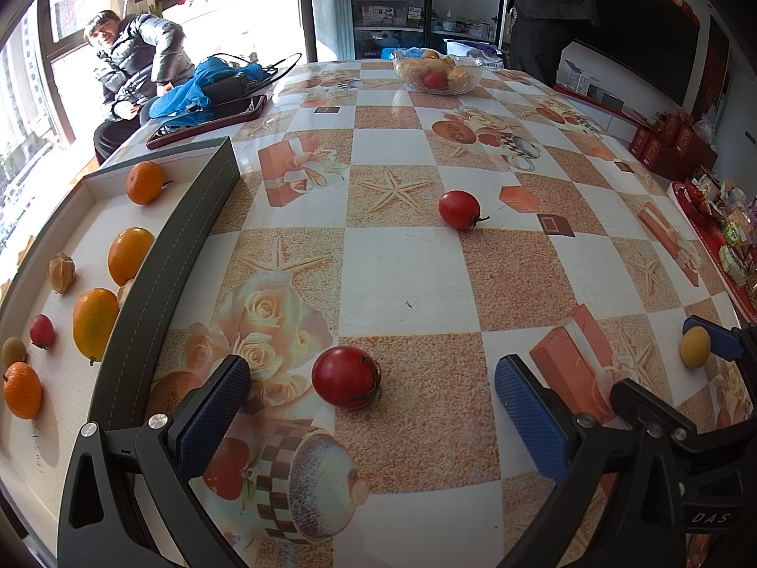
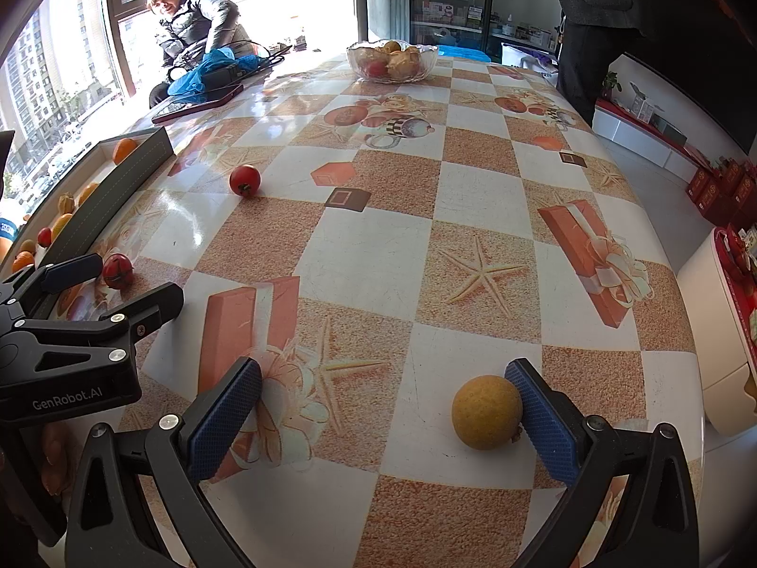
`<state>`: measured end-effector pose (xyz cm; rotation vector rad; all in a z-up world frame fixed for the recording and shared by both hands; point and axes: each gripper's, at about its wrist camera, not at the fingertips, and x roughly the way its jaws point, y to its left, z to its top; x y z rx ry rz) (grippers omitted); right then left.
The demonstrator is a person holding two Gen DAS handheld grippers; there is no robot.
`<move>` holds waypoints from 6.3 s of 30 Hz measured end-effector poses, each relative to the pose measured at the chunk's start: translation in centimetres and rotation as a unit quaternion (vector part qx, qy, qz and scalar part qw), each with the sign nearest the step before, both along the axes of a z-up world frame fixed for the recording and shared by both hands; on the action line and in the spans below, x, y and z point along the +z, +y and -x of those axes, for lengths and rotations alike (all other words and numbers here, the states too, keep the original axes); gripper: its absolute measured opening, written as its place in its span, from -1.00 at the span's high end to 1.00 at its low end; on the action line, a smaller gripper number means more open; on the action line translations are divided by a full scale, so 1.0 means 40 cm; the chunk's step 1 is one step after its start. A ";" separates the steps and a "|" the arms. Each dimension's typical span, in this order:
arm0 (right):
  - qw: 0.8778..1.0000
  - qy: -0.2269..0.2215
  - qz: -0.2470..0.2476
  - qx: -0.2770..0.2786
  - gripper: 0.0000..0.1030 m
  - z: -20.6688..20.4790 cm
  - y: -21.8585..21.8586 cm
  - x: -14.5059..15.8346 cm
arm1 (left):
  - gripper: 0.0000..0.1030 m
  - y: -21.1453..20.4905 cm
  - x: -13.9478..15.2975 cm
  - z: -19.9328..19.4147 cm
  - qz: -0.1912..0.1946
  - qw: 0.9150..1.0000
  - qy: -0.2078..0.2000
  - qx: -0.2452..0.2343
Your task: Organize fruits
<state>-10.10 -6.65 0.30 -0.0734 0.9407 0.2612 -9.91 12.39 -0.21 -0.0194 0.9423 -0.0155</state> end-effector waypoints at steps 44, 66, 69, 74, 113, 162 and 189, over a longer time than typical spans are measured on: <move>1.000 0.000 0.000 0.000 -1.00 -0.001 0.001 0.000 | -1.00 0.001 0.000 0.000 0.000 1.000 0.000 0.000; 1.000 0.000 0.000 -0.001 -1.00 -0.001 0.003 0.000 | -1.00 0.001 0.000 0.001 0.000 1.000 0.000 0.000; 1.000 0.001 0.000 -0.003 -1.00 -0.003 -0.002 0.000 | -1.00 0.001 0.000 0.001 0.000 1.000 0.000 0.000; 1.000 0.005 0.001 -0.001 -1.00 -0.008 -0.011 0.003 | -0.88 -0.001 0.002 0.007 -0.002 1.000 -0.002 0.009; 0.981 0.068 -0.137 0.116 0.51 -0.048 0.204 0.216 | 0.52 0.368 0.274 0.138 0.018 0.993 -0.048 0.111; 0.965 0.114 0.025 0.236 -1.00 -0.118 0.658 0.199 | -0.99 0.469 0.131 0.104 0.004 0.992 0.042 0.118; 0.961 0.121 0.075 0.237 -1.00 -0.071 0.593 0.170 | -0.99 0.391 0.116 0.117 -0.063 0.988 0.078 0.120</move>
